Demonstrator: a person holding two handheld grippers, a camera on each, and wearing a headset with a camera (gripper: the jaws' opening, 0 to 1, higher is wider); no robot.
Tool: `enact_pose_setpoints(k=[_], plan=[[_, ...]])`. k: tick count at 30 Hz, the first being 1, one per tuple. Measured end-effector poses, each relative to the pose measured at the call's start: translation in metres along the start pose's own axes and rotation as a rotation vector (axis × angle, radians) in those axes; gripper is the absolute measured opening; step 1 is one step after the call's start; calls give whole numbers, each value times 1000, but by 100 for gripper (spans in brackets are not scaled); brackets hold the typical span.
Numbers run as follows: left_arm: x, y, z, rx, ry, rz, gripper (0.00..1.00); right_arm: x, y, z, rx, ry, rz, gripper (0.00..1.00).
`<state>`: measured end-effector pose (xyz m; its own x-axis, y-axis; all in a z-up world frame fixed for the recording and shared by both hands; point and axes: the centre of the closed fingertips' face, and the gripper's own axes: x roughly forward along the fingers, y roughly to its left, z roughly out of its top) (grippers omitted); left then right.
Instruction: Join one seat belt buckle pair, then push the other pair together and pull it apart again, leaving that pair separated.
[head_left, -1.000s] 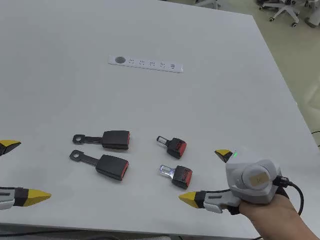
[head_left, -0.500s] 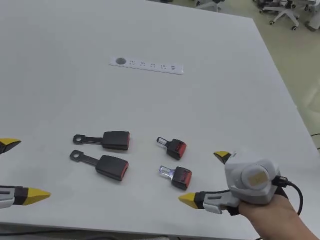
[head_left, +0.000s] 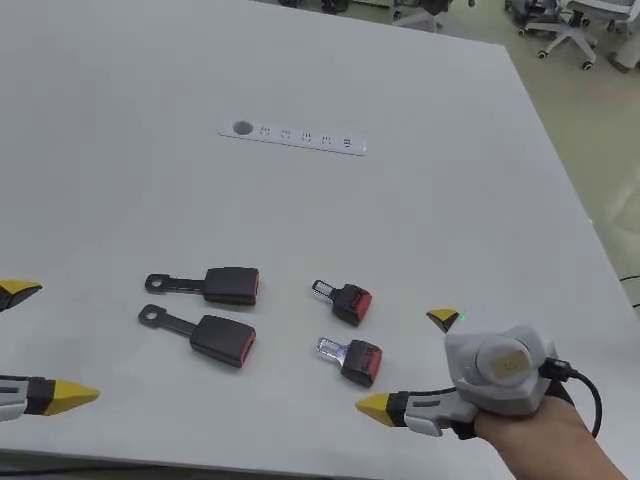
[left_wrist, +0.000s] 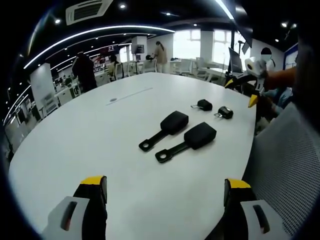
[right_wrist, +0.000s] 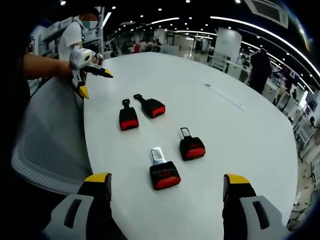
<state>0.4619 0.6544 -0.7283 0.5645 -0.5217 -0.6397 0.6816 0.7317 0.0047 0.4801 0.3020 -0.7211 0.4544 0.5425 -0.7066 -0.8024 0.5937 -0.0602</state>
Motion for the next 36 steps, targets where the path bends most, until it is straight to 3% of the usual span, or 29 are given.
enact_pose_setpoints(k=[6,13,18,26,36], plan=[[0,0,-1,6,2,-3,98,1,0,2,-5,-8,0,93],[1,-4,-9,47,41,-20,100,3,3,2,-9,0,4,93],[0,1,-7,15,28,-6,100,2,3,2,-7,1,3,93],[-1,6,-11,13,44,6,98,4,2,-1,-3,3,2,93],[-2,13,-9,-9,23,26,98,4,1,-3,1,-2,-1,93]])
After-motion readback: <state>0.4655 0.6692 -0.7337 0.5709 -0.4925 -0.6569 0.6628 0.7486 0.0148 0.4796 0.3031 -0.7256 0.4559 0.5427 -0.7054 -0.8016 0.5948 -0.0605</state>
